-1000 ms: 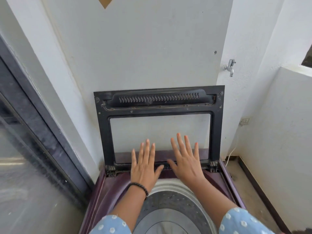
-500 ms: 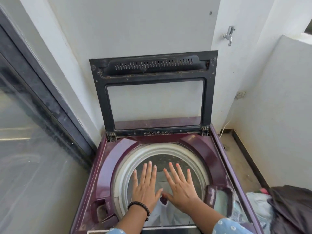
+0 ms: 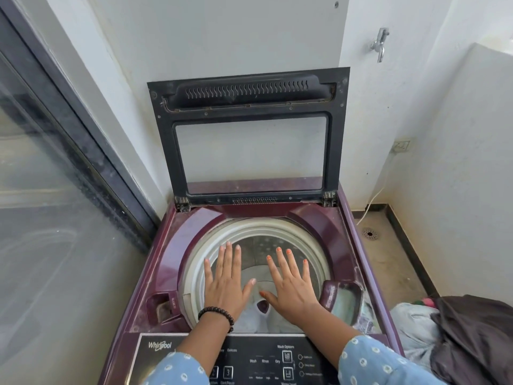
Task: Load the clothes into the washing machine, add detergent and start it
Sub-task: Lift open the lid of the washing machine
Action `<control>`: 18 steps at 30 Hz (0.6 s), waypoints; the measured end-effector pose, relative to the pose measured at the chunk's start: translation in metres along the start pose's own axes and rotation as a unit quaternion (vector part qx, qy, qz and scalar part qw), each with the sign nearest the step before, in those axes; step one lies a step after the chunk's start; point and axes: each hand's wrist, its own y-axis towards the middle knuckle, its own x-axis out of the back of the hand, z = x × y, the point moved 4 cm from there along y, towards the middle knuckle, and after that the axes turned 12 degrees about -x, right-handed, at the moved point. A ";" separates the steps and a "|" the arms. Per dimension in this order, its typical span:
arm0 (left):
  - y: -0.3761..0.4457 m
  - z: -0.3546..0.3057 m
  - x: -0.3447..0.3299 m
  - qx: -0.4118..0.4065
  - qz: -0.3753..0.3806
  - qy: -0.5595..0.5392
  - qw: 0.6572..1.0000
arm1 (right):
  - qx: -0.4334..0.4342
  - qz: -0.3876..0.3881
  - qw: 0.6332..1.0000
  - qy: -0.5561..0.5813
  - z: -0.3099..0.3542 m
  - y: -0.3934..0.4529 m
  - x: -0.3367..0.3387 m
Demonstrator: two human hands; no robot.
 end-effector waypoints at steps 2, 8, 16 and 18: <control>-0.003 0.002 0.003 0.017 -0.001 -0.001 1.000 | 0.001 -0.009 1.000 -0.002 -0.001 -0.003 0.000; -0.004 0.003 0.006 0.033 0.007 0.004 0.999 | 0.050 -0.013 0.999 -0.007 -0.001 -0.003 0.002; 0.003 0.002 -0.007 0.022 0.034 -0.002 0.999 | 0.045 0.007 0.999 -0.001 -0.004 0.000 -0.002; 0.006 0.002 -0.012 0.015 0.042 -0.007 0.999 | 0.036 0.015 0.999 -0.002 -0.005 0.001 -0.002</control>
